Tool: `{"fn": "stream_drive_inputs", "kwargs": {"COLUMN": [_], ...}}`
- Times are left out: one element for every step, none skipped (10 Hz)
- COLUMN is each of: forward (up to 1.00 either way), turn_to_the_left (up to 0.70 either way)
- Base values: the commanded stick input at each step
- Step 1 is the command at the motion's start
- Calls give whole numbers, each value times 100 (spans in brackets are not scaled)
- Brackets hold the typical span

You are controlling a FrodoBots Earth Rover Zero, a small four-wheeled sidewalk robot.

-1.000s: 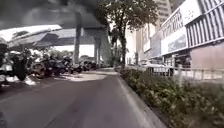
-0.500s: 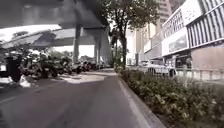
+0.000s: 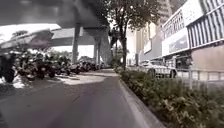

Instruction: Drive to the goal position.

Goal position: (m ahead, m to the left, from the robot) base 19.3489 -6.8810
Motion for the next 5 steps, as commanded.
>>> {"fn": "stream_drive_inputs", "kwargs": {"forward": [45,45,45,45,45], "turn_to_the_left": [0,0,0,0,0]}}
